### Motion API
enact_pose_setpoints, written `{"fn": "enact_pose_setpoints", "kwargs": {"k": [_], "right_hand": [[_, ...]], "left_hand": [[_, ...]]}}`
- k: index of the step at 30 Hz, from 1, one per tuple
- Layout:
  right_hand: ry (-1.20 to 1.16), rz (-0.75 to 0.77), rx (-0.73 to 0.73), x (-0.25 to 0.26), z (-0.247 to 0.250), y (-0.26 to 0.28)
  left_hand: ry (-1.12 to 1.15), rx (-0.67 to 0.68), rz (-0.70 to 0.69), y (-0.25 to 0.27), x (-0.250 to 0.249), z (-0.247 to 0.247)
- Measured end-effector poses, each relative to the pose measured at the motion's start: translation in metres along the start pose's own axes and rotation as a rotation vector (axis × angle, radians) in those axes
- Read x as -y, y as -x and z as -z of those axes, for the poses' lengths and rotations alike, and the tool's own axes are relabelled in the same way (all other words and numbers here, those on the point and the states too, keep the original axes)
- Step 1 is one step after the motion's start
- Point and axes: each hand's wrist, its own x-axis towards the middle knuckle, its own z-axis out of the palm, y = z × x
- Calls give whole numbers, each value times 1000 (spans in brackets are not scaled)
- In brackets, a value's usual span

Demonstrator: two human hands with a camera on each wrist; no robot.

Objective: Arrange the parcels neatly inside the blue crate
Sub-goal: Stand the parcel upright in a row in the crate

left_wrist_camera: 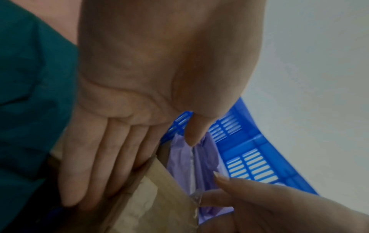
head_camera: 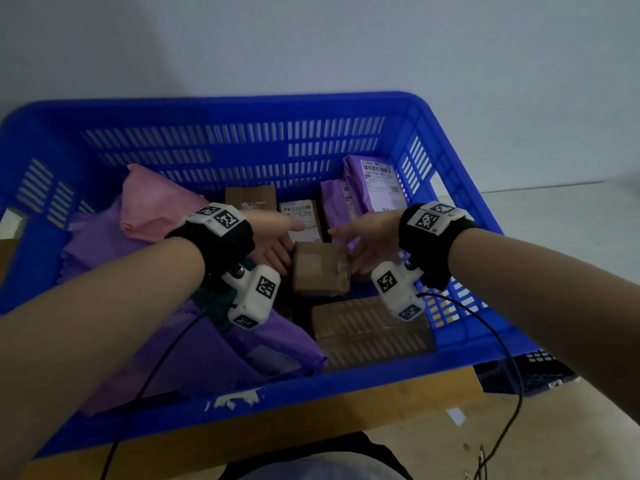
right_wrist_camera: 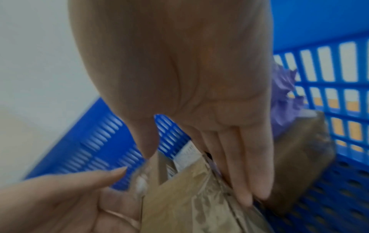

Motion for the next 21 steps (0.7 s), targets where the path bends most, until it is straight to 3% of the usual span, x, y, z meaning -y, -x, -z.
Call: {"fn": "enact_pose_setpoints", "kwargs": {"k": [11, 15, 21], "right_hand": [[-43, 186, -159, 46, 44, 54], [-159, 247, -145, 56, 40, 63], [-52, 397, -273, 58, 28, 56]], "left_hand": [[19, -123, -281, 78, -40, 25], [82, -169, -353, 83, -43, 33], [195, -286, -465, 72, -38, 31]]}}
